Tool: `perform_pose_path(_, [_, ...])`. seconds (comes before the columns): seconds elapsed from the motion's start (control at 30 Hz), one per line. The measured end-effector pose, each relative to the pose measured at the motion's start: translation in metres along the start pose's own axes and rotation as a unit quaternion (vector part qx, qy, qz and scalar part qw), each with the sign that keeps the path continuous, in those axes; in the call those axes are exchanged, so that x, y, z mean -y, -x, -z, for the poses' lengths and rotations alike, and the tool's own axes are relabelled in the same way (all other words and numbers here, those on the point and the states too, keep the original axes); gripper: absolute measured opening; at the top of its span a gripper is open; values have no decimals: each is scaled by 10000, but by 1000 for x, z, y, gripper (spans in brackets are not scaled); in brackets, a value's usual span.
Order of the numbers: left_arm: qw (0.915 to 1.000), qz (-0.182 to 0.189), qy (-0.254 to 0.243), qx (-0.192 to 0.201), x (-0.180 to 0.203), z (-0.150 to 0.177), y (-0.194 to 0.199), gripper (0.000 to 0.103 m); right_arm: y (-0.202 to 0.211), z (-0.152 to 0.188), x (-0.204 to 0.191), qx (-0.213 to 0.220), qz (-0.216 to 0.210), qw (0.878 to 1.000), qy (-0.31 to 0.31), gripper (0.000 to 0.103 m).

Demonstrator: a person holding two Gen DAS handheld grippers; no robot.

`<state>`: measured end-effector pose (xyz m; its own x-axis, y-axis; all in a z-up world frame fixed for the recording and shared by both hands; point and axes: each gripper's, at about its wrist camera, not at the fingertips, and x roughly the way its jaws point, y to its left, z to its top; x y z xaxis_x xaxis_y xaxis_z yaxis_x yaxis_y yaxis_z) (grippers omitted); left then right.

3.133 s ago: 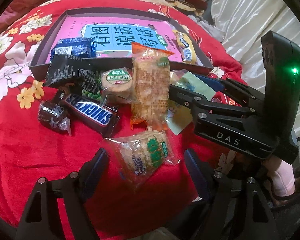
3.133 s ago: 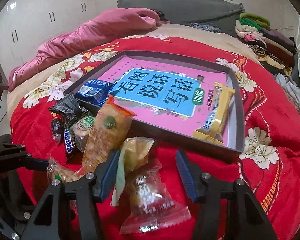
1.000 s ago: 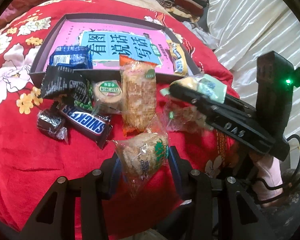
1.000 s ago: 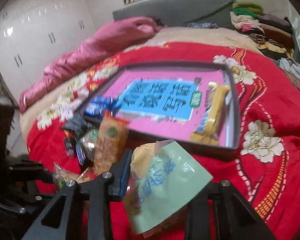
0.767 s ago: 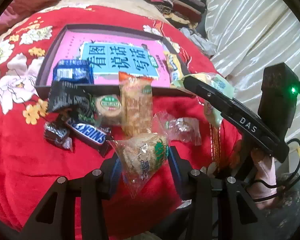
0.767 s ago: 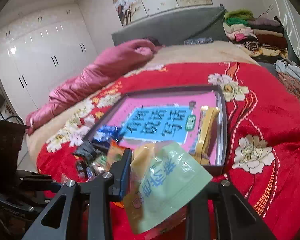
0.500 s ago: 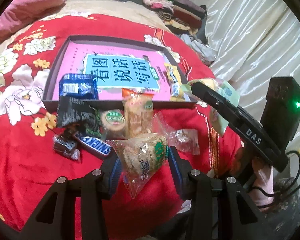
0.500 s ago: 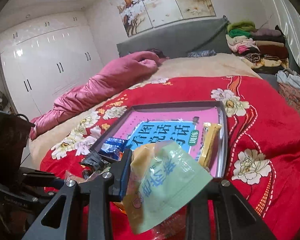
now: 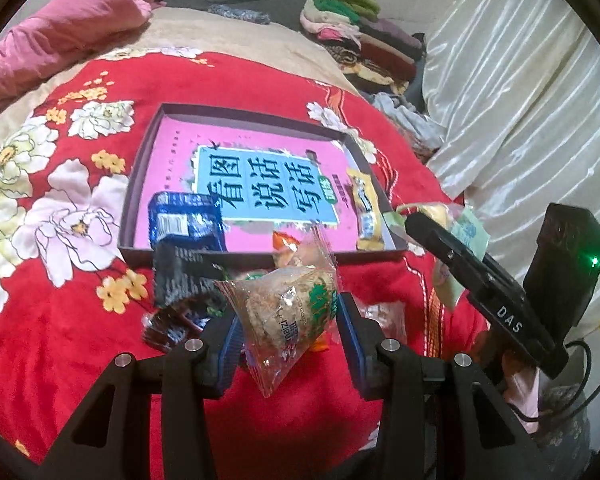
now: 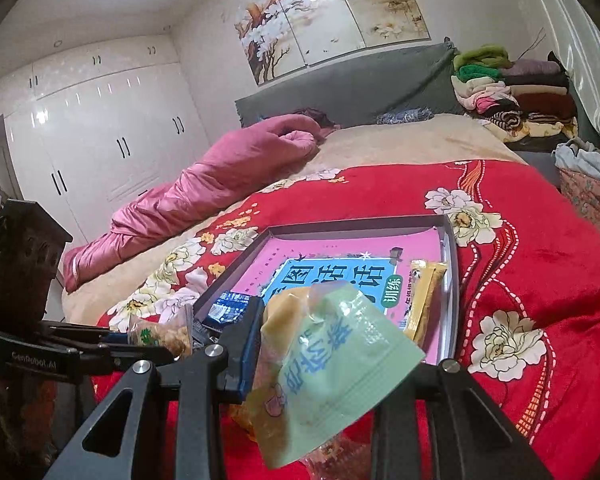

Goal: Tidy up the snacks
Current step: 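Lift the pale green packet with right tool while left tool lifts the cracker bag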

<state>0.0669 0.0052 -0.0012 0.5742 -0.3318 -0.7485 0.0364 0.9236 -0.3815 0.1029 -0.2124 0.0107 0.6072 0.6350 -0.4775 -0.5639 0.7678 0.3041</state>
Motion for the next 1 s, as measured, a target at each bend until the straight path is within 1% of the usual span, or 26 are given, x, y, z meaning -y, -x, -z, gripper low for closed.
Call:
perform_pose_path(0.2, [9999, -48, 50, 92, -3, -8, 3, 46, -3, -3, -4, 42, -67, 10000, 57, 33])
perform_pose_path(0.37, [9998, -81, 86, 159, -5, -14, 4, 46, -6, -6, -3, 84, -33, 9999, 78, 33])
perform_pose_path(0.53, [9996, -105, 156, 226, -9, -21, 5, 46, -6, -9, 0, 136, -39, 9999, 9, 33])
perform_pose_path(1.0, [9989, -208, 152, 379, -9, -39, -2, 46, -7, -15, 6, 201, -71, 9997, -75, 33])
